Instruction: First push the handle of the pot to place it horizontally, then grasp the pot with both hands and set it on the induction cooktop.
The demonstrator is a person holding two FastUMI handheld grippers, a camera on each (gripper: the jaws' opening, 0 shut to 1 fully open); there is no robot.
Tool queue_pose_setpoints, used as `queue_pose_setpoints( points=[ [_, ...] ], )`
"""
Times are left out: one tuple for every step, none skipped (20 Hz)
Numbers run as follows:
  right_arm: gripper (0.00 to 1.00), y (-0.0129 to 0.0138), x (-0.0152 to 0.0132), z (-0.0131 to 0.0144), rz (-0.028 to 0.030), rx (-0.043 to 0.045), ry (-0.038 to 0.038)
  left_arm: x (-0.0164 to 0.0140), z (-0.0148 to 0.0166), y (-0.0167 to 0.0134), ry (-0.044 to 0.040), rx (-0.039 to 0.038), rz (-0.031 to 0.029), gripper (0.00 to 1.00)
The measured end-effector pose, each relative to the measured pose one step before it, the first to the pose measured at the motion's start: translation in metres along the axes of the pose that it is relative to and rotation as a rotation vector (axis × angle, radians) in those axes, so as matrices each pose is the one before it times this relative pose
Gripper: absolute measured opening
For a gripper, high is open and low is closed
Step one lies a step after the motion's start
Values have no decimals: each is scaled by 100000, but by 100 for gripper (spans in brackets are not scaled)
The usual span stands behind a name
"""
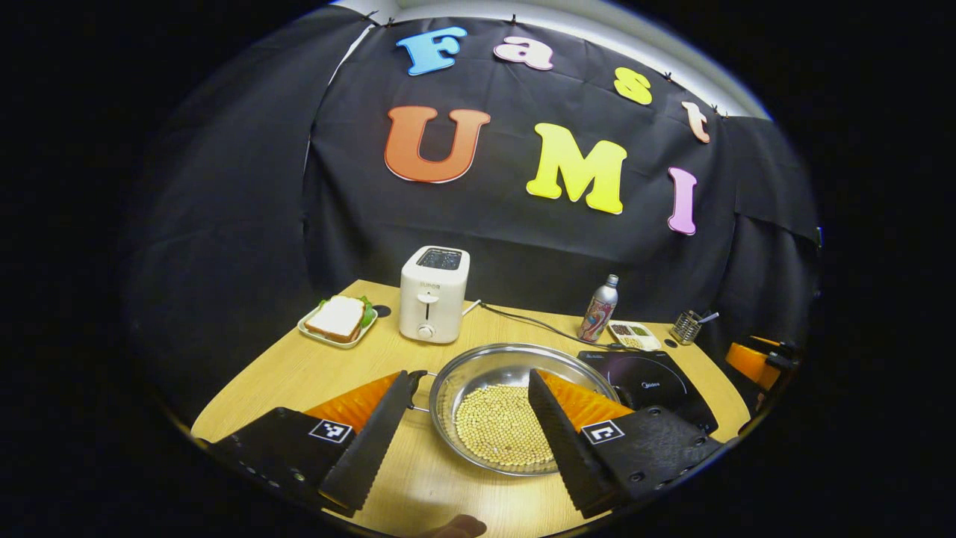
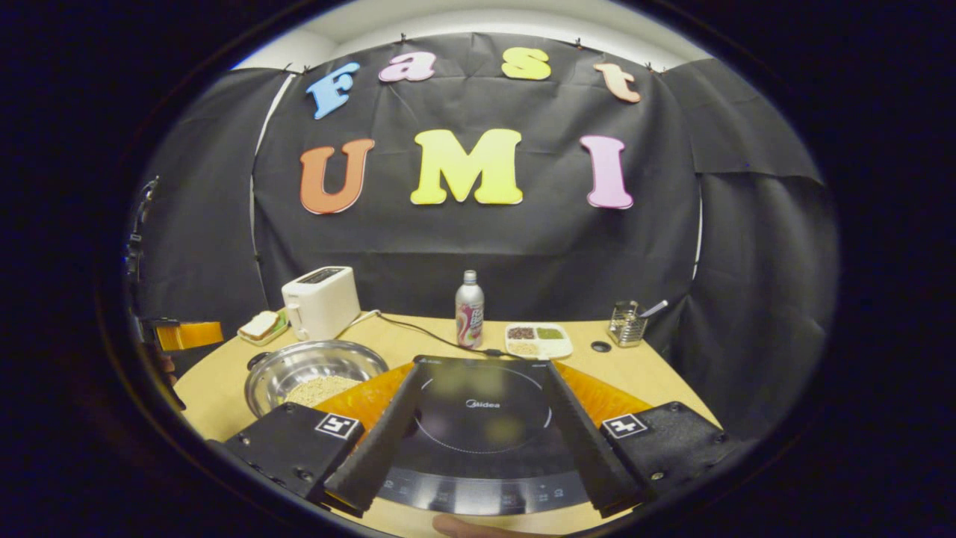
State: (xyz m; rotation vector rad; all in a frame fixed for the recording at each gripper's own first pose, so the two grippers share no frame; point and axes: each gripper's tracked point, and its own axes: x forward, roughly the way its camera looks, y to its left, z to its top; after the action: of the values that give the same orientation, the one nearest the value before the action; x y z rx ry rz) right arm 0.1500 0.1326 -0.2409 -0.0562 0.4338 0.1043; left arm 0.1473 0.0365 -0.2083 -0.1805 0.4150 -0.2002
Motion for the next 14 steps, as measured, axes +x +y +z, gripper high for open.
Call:
queue_pose_setpoints(
  points=[
    [100, 692, 775, -412, 1101, -130, 1252, 338, -412, 220, 1054, 552, 1080, 95],
    [100, 515, 808, -313, 317, 46, 1387, 495, -351, 329, 829, 834, 947, 95],
    [100, 329, 775, -379, -254, 406, 1003, 616, -165, 170, 573, 982, 674, 96],
    [100, 355, 827, -318, -96, 254, 1146, 715, -239, 201, 1187, 1163, 1200, 96],
    [100, 595, 765, -529, 923, 473, 2058, 691, -591, 330, 1801, 1081, 1448, 95],
    [100, 639, 795, -564, 1403, 1186, 2339, 600, -346, 332, 1491, 696, 1262, 96],
    [100, 447, 765, -572, 306, 754, 1865, 789, -265, 264, 916, 206, 721, 96],
    [100, 79, 871, -375, -1376, -140, 702, 654, -277, 72, 886, 109, 60, 95],
    [100, 113, 851, -534, -1380, -578, 1338, 591, -417, 228, 1514, 786, 180, 95],
    [100, 311, 874, -797, -787, -667, 2511, 644, -301, 396, 1072, 1172, 972, 95],
    [100, 649, 745, -1062, 891, -350, 3044, 805, -290, 413, 881, 1305, 916, 95],
    [100, 769, 724, -976, 1853, 781, 2961, 762, -329, 459, 1501, 898, 756, 95],
    [100, 722, 546, -678, 1887, 1761, 2761, 791, -380, 195, 1547, 357, -125, 95],
    [100, 623, 697, -547, 1637, 1853, 1826, 693, -313, -168, 1299, 759, -72, 95]
  ],
)
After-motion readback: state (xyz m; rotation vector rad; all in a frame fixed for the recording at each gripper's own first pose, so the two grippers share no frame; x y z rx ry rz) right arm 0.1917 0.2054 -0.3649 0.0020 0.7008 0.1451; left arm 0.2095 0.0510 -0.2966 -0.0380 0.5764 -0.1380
